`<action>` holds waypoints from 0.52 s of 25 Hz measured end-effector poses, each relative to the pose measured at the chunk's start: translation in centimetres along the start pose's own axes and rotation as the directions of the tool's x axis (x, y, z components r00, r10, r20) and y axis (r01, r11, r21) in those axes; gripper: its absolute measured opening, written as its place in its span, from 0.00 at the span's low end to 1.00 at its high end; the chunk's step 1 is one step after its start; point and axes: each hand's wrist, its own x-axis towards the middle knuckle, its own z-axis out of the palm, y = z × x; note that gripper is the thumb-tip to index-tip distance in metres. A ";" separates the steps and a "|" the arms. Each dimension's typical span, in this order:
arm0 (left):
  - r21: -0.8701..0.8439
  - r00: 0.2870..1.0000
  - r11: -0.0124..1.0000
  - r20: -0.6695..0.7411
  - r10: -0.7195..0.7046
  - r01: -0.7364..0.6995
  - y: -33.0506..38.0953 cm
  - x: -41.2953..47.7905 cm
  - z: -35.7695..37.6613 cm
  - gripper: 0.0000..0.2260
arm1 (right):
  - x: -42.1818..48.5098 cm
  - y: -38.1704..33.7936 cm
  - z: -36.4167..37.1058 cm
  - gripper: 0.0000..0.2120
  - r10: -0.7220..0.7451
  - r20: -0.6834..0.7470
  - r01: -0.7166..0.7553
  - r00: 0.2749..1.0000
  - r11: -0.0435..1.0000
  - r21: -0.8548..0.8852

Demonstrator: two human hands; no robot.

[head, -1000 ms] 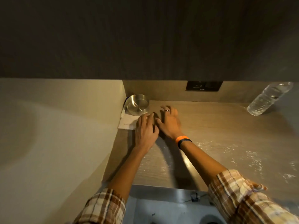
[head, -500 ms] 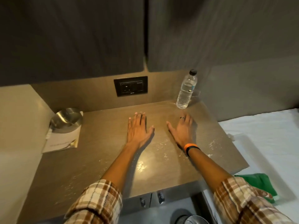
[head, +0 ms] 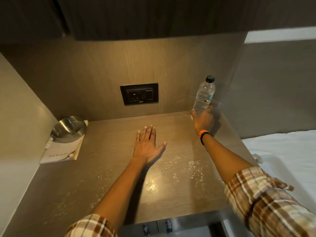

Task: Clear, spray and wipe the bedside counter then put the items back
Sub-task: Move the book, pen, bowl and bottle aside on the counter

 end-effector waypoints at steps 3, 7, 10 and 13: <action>-0.029 0.999 0.999 -0.005 -0.045 0.045 -1.1 -1.1 -0.9 0.41 | -1.8 -0.4 0.1 0.27 -0.024 0.001 0.024 1.000 1.000 0.006; 0.010 0.991 0.991 -0.040 -0.130 0.130 -7.1 -5.1 -3.4 0.40 | -8.0 -3.2 2.6 0.29 -0.093 0.149 0.092 0.984 0.996 0.018; 0.034 0.981 0.981 -0.048 -0.190 0.191 -12.1 -8.3 -5.3 0.39 | -13.2 -6.1 6.3 0.29 -0.182 0.258 0.180 0.949 0.983 0.034; 0.008 0.971 0.972 -0.044 -0.234 0.235 -16.2 -10.8 -6.8 0.39 | -18.1 -9.5 10.9 0.27 -0.288 0.378 0.247 0.880 0.957 0.155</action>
